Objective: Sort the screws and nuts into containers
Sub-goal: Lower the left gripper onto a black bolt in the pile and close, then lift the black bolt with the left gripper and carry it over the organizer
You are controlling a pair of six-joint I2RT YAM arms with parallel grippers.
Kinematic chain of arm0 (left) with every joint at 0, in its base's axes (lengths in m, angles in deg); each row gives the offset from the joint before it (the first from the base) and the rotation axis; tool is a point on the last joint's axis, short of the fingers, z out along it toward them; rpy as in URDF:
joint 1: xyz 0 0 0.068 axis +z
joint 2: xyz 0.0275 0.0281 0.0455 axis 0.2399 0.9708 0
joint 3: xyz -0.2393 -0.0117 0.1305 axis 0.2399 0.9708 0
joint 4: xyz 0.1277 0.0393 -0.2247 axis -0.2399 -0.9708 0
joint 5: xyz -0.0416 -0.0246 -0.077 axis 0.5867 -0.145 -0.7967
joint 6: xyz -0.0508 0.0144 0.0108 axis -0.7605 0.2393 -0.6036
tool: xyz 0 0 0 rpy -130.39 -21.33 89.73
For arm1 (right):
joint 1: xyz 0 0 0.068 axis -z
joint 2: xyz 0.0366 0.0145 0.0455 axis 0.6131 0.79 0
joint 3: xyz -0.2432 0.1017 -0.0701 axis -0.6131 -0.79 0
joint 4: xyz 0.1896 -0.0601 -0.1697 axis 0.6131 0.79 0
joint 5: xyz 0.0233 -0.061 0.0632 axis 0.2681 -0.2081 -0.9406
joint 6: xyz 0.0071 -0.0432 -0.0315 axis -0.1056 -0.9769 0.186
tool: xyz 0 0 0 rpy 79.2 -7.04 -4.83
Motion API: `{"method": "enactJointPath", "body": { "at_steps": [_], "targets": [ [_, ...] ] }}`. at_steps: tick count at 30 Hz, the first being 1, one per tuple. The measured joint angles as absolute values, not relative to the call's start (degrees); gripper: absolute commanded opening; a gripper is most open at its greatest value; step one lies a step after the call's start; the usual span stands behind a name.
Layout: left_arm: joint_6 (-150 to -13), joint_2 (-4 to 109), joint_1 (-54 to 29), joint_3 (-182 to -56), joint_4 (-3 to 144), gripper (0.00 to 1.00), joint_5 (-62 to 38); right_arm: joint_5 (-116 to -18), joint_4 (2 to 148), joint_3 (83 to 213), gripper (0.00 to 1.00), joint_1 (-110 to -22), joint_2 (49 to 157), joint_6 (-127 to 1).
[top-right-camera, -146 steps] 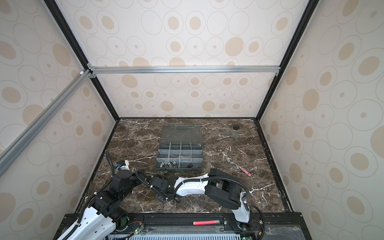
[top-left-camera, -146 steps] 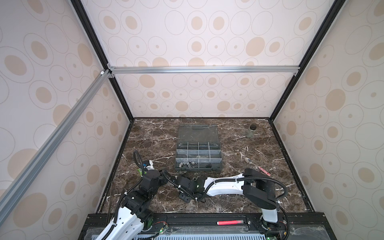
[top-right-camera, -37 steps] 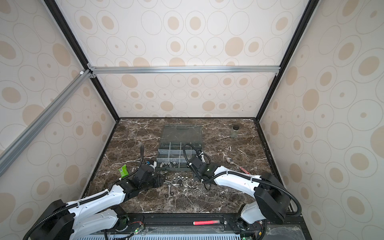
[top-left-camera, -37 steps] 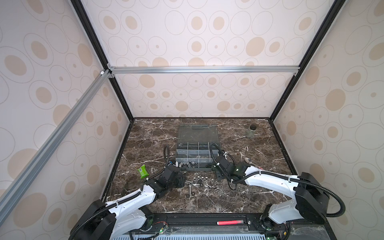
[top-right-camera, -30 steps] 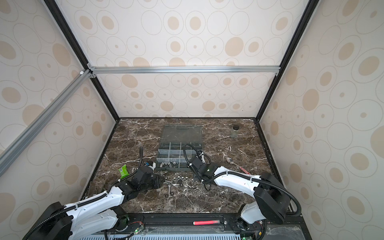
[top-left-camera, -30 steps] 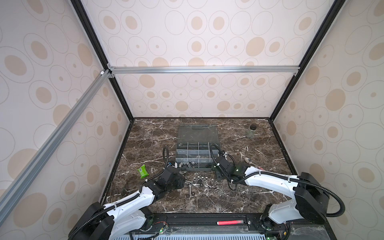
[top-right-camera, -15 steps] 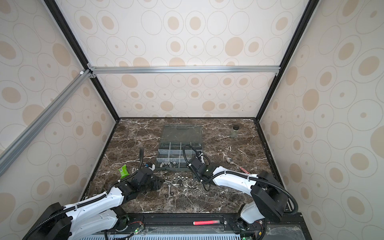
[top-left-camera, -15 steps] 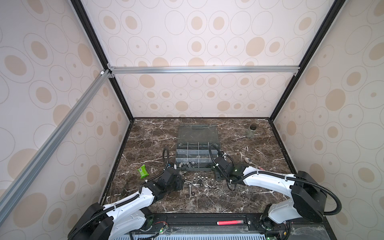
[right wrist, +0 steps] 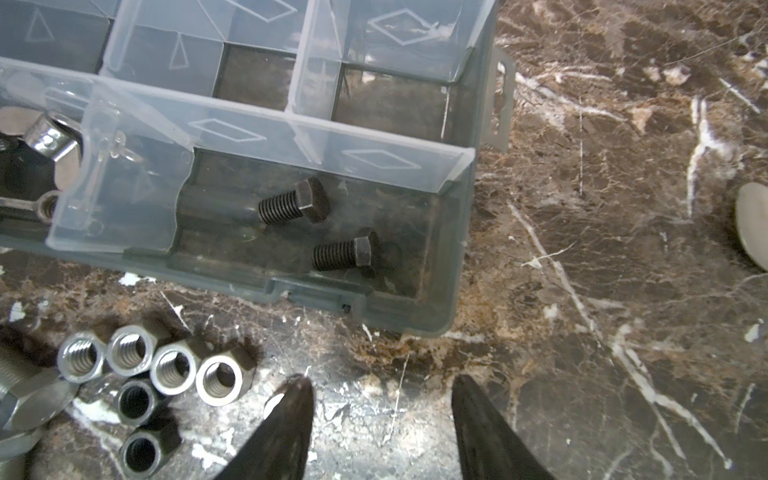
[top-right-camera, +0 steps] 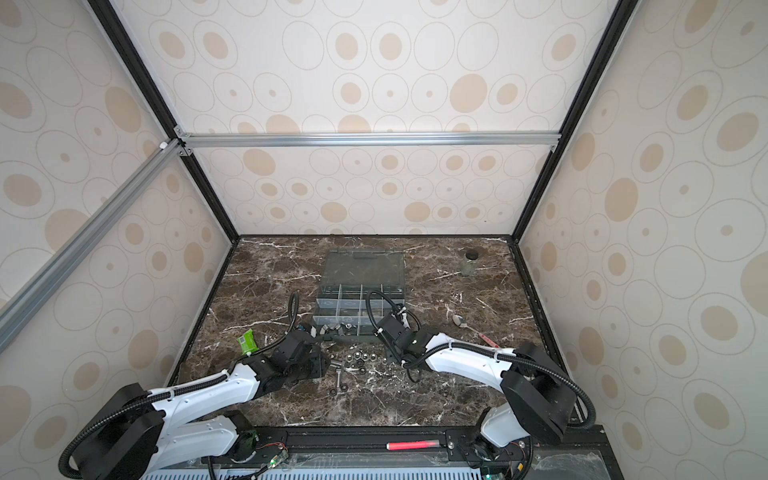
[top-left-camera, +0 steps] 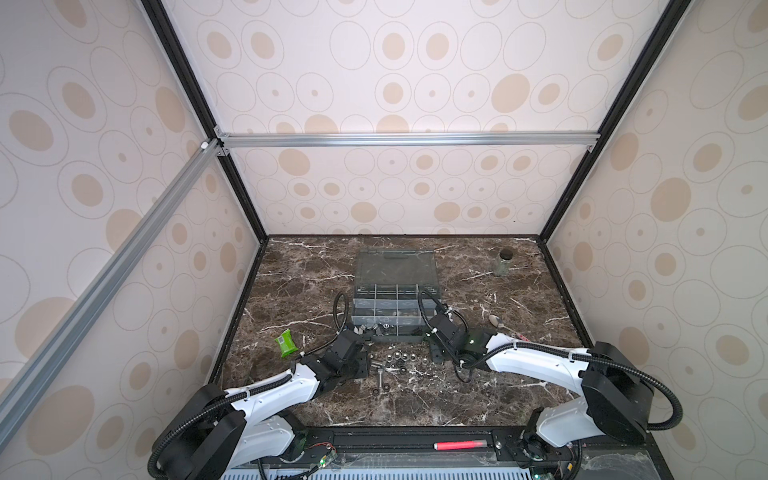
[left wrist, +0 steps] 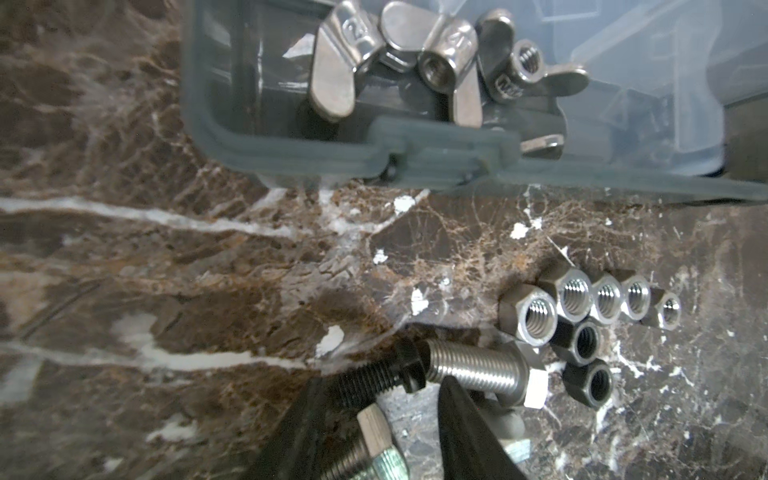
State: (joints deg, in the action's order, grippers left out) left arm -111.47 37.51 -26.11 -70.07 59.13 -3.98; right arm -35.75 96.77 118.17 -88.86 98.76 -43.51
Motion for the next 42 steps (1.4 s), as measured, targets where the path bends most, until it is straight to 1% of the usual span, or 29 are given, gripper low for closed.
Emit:
{"method": "enactJointPath", "body": {
  "at_steps": [8, 19, 30, 32, 37, 42],
  "targets": [
    [-111.47, 40.00, -26.79, -71.79, 57.75, 0.42, -1.27, -35.78, 96.33, 117.71, 0.57, -88.86, 98.76, -43.51],
    [-110.67, 41.80, -27.42, -74.00, 53.27, 0.42, 3.67, -35.80, 95.79, 117.10, 0.57, -88.86, 98.76, -43.49],
    [-109.90, 44.16, -27.77, -75.60, 53.51, 0.42, 4.37, -35.82, 95.52, 116.95, 0.57, -88.86, 98.78, -43.36],
    [-109.66, 44.99, -27.94, -76.12, 53.71, 0.41, 4.48, -35.82, 95.52, 116.95, 0.57, -88.86, 98.78, -43.33],
    [-108.92, 45.91, -28.64, -76.54, 54.45, 0.32, 4.89, -35.82, 95.52, 116.95, 0.57, -88.86, 98.78, -43.33],
    [-108.76, 45.91, -28.99, -76.54, 54.50, 0.33, 5.26, -35.80, 95.52, 116.95, 0.57, -88.86, 98.80, -43.33]
  ]
}}
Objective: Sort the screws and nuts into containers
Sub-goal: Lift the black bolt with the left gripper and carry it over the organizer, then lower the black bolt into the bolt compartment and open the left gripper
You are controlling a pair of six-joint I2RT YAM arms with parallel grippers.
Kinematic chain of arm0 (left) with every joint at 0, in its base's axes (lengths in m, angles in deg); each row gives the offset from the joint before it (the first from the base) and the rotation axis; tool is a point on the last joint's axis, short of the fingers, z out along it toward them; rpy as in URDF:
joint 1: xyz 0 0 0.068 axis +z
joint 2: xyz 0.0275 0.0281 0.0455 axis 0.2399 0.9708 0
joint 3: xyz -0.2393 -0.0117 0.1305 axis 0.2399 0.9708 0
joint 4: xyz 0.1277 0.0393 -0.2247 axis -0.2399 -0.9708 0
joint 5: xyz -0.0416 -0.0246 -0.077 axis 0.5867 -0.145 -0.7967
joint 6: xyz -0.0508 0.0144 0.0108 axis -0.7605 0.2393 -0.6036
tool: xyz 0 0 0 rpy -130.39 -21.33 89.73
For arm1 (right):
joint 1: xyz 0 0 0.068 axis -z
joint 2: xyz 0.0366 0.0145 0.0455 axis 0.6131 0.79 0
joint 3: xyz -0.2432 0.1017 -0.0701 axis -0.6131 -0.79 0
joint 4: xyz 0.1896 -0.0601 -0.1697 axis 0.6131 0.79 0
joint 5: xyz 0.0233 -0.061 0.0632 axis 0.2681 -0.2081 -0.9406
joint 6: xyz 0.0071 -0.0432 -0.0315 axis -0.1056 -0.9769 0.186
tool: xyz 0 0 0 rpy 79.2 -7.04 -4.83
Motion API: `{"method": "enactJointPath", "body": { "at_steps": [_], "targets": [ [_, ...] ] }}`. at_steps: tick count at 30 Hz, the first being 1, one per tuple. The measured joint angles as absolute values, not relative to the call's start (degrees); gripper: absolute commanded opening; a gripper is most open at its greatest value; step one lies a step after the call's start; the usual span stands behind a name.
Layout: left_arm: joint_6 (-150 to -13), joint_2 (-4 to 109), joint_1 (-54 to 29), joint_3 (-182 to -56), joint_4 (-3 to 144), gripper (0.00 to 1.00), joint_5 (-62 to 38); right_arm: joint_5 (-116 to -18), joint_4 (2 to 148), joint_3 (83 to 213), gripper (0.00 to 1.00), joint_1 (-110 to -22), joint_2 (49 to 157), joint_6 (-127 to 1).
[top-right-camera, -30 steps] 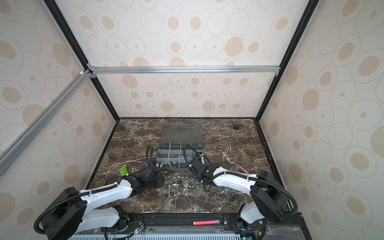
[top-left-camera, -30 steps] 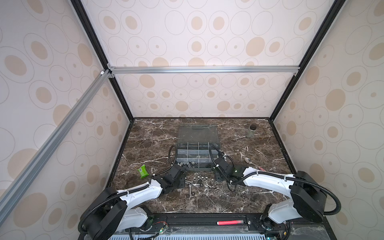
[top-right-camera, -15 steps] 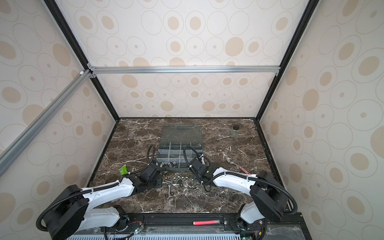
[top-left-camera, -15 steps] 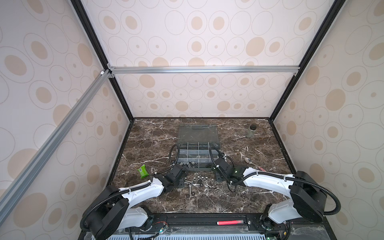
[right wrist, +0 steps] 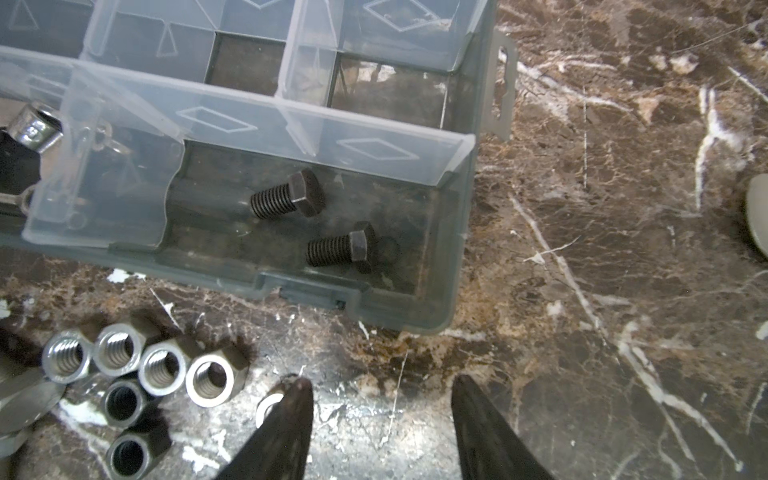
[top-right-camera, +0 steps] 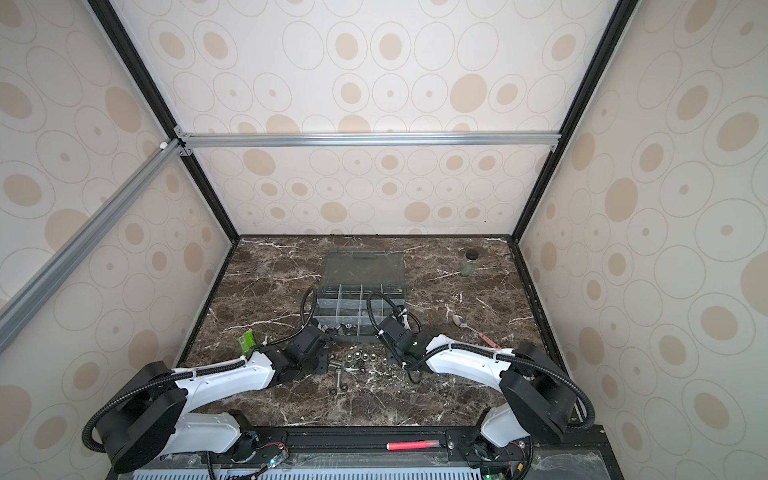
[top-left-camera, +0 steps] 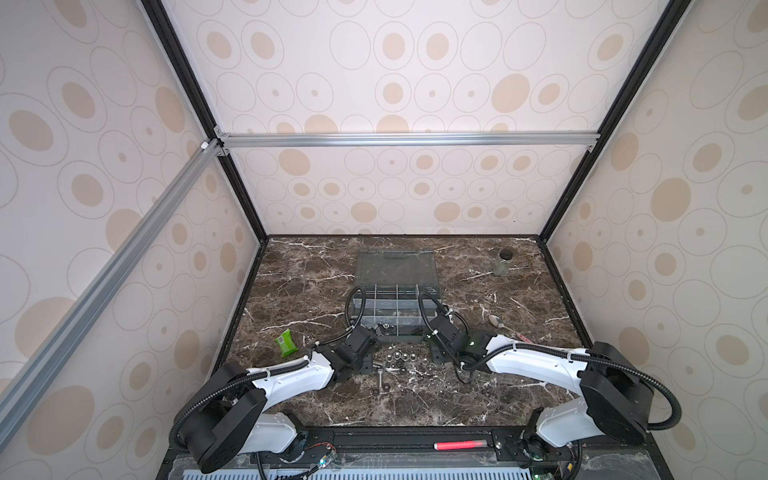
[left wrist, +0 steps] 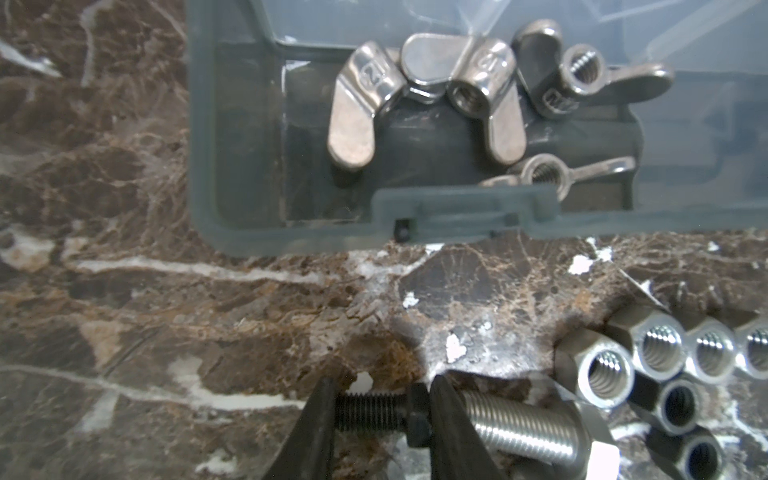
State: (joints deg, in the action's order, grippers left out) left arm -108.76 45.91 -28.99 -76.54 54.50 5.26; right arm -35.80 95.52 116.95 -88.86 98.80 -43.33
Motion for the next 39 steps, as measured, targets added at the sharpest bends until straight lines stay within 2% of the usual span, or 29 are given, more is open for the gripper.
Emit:
{"method": "enactJointPath", "body": {
  "at_steps": [11, 17, 26, 36, 39],
  "targets": [
    [-107.58, 43.37, -29.04, -80.43, 50.56, 0.32, 5.48, -35.49, 95.52, 116.95, 0.57, -88.77, 98.61, -43.36],
    [-105.77, 40.42, -29.06, -88.38, 51.28, 0.32, 5.00, -34.09, 95.54, 115.85, 0.57, -87.24, 92.77, -43.53],
    [-101.86, 54.82, -30.37, -102.37, 53.77, 0.32, 1.90, -31.14, 96.24, 112.55, 0.57, -83.75, 82.85, -43.57],
    [-100.65, 65.53, -32.21, -107.42, 55.11, 0.33, -1.60, -30.99, 97.84, 110.83, 0.57, -83.38, 80.36, -43.57],
    [-100.63, 66.25, -32.36, -107.92, 55.72, 0.37, -1.95, -30.99, 97.93, 110.80, 0.57, -83.38, 79.98, -43.79]
  ]
}}
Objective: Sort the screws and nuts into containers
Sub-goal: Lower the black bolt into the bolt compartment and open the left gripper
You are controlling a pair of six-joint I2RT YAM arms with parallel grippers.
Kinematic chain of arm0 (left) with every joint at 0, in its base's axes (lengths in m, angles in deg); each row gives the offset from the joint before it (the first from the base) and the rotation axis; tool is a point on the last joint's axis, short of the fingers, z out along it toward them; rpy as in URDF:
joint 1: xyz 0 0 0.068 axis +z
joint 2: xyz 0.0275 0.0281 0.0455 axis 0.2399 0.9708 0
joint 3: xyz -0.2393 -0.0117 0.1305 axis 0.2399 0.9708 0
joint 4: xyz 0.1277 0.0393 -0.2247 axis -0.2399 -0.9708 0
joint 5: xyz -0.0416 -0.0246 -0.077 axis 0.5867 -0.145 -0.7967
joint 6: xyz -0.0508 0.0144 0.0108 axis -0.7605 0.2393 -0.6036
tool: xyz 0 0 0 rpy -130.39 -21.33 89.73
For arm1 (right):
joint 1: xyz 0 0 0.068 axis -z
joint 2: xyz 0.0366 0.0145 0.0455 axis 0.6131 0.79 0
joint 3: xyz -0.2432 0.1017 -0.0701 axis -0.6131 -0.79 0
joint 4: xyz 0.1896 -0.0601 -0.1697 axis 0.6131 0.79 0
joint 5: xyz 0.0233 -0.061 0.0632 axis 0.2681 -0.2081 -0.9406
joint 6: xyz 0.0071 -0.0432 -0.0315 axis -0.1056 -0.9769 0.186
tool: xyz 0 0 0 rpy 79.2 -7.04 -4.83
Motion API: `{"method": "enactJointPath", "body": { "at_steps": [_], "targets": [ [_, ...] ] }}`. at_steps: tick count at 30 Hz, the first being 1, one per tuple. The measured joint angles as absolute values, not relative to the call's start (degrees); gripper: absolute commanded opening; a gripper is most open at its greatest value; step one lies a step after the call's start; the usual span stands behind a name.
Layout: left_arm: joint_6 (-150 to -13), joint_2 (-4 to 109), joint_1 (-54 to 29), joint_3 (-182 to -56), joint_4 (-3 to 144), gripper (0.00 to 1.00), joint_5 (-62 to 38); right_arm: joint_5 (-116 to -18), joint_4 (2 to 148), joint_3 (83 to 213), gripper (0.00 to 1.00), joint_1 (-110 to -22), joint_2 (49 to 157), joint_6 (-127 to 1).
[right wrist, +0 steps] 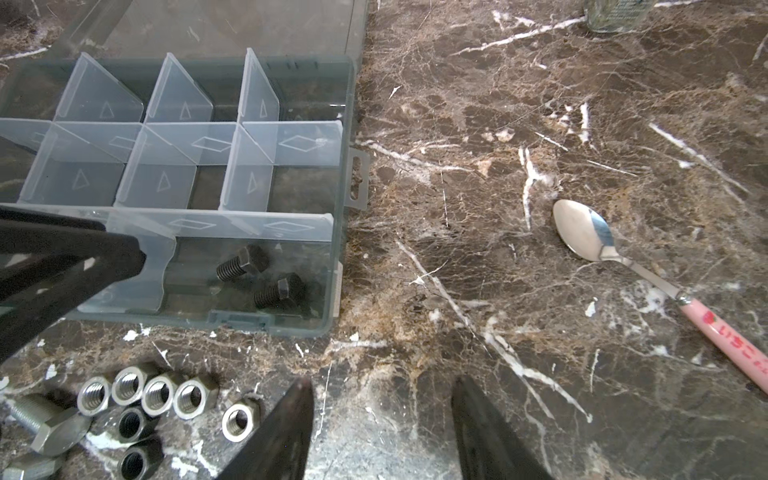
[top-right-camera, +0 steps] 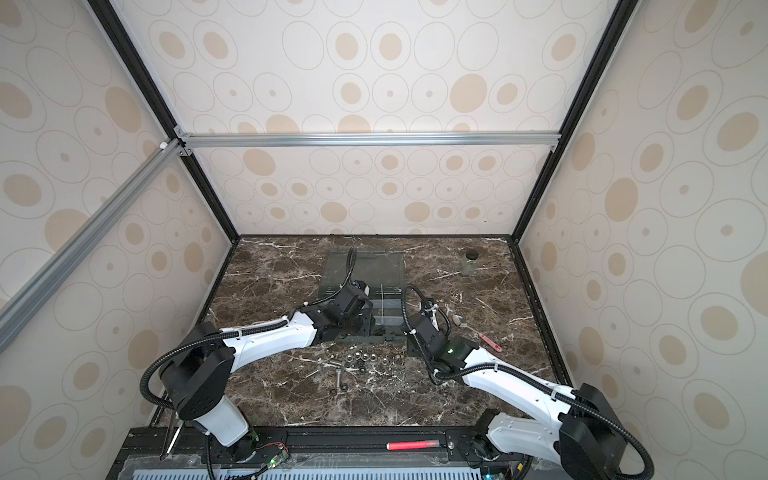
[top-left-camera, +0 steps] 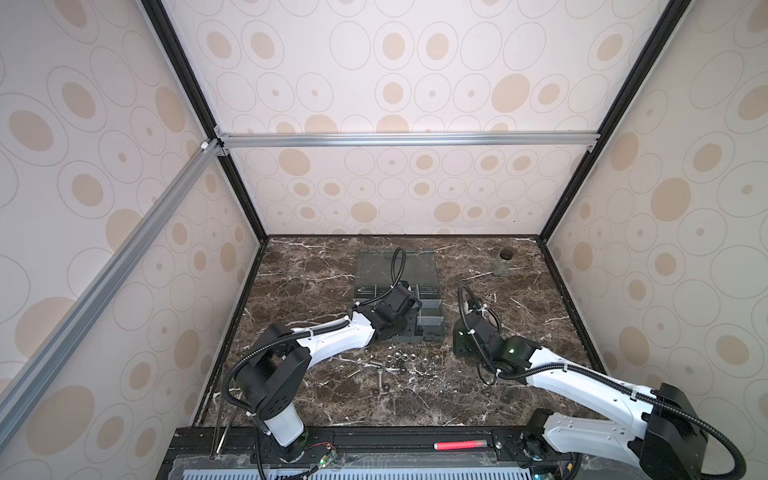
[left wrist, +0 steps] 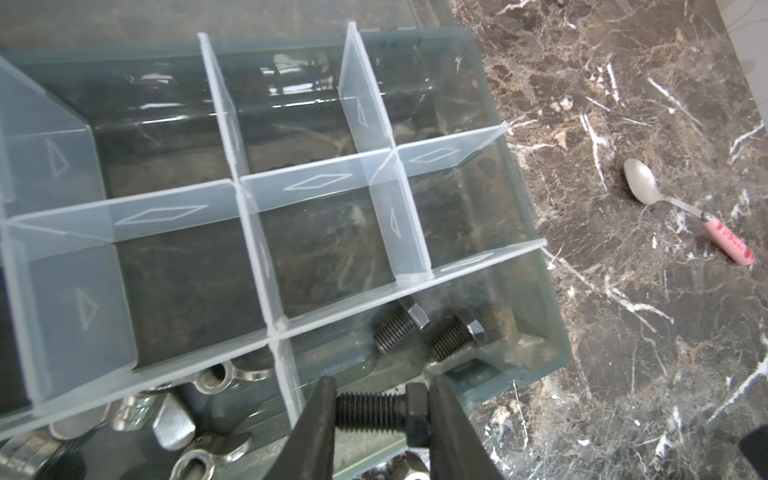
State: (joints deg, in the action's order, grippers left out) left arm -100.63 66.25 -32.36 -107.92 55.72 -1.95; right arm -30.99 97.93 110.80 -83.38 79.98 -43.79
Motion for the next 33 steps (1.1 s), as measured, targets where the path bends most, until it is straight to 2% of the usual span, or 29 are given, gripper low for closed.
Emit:
{"method": "enactJointPath", "body": {
  "at_steps": [6, 13, 24, 33],
  "targets": [
    [-100.72, 66.60, -32.42, -108.03, 56.81, 0.44, -2.50, -30.99, 98.63, 110.80, 0.57, -83.38, 79.98, -43.97],
    [-101.20, 65.69, -32.45, -106.74, 58.78, 0.47, -2.54, -31.03, 99.06, 110.80, 0.57, -83.38, 79.98, -44.36],
    [-102.95, 53.03, -32.47, -98.46, 61.53, 0.50, 0.65, -32.78, 100.44, 112.16, 0.57, -83.38, 82.54, -45.61],
    [-103.54, 48.42, -32.47, -96.54, 60.57, 0.52, 4.89, -36.89, 99.19, 112.16, 0.57, -83.35, 83.98, -47.73]
  ]
}}
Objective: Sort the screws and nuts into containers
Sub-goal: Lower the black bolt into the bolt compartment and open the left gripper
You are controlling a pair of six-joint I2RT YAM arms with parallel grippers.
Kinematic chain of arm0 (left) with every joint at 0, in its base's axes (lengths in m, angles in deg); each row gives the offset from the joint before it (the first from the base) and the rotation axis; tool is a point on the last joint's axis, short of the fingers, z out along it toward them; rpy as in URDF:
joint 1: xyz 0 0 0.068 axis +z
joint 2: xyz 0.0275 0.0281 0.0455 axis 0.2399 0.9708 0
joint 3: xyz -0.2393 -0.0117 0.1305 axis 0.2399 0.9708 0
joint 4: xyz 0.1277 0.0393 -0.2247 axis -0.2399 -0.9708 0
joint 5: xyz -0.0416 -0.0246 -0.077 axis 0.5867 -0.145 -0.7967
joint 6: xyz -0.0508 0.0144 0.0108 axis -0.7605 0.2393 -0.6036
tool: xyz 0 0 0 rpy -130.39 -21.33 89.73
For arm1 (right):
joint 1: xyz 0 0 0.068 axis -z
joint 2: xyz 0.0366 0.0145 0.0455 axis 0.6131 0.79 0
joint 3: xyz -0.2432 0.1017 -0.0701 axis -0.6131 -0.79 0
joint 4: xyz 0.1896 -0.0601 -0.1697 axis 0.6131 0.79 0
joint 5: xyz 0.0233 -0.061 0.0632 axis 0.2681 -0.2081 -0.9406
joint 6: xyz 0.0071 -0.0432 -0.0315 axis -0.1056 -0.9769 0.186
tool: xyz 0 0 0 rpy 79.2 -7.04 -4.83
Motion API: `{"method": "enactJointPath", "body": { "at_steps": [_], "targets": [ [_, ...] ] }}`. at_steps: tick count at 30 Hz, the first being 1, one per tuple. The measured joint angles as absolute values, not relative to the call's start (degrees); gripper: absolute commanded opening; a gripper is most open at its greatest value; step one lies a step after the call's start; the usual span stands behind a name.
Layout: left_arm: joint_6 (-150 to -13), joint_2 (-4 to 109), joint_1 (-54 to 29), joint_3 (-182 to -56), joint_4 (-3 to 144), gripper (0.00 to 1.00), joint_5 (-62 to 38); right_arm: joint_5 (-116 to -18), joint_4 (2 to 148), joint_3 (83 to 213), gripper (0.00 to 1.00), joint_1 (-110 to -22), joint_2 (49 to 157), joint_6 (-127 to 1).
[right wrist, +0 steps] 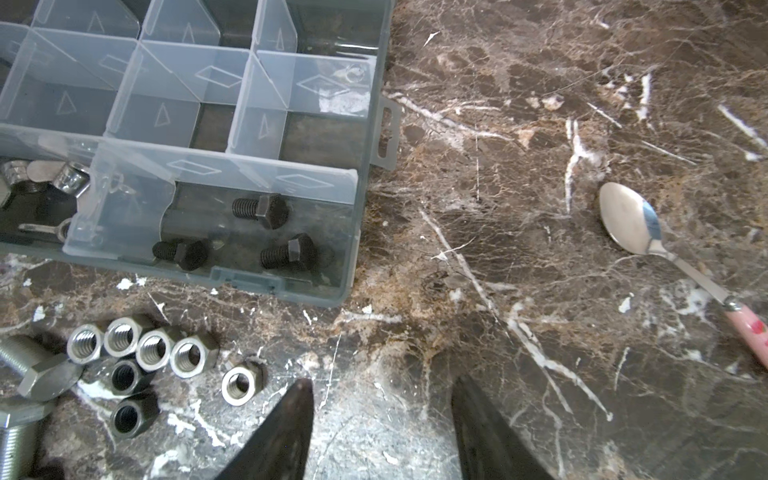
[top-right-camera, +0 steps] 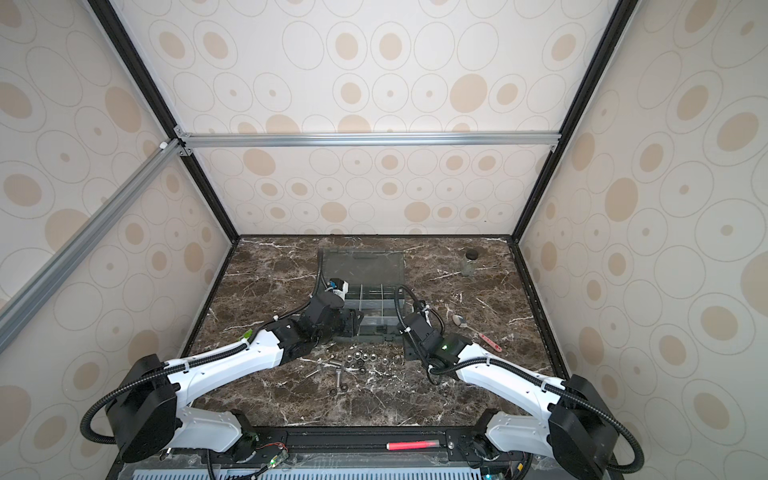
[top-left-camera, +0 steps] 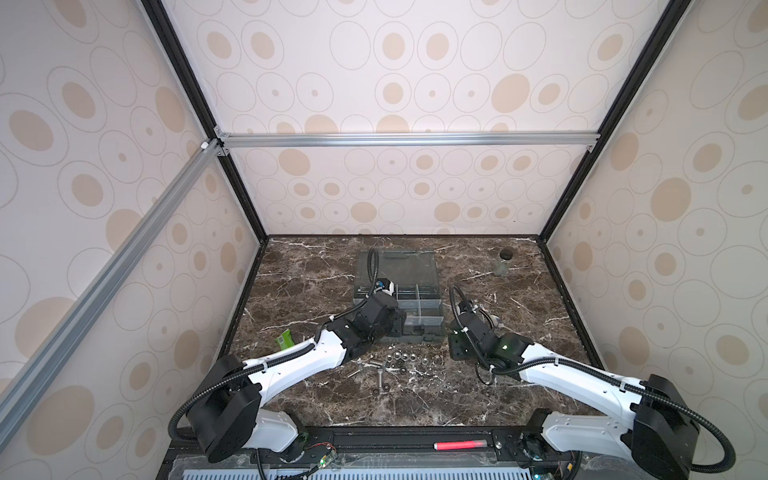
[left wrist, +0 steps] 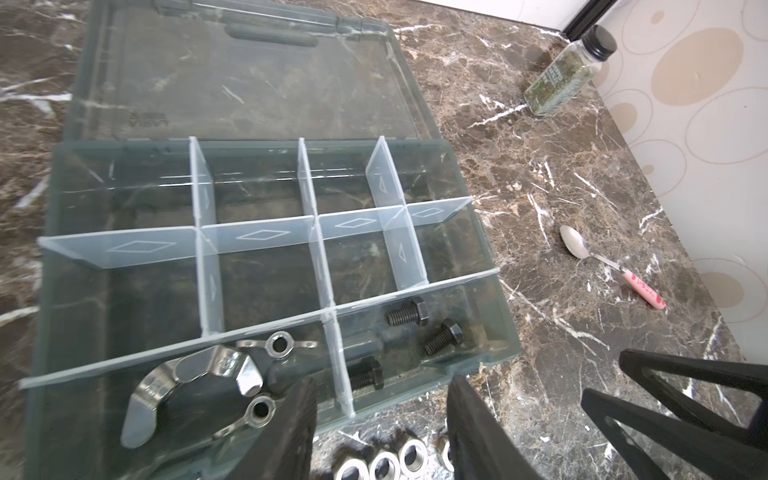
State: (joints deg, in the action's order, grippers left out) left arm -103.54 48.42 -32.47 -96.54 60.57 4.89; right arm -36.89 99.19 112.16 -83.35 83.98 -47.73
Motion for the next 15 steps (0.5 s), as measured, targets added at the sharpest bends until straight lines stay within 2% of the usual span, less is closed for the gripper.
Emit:
{"method": "enactJointPath", "body": {
  "at_steps": [8, 15],
  "targets": [
    [-104.28, 45.82, -32.47, -96.51, 58.80, 0.53, 7.71, -42.46, 95.65, 112.01, 0.57, -83.33, 87.15, -50.90],
    [-103.74, 48.53, -32.45, -102.46, 55.28, 0.54, 8.10, -46.75, 92.75, 111.33, 0.56, -83.33, 90.54, -52.93]
  ]
}}
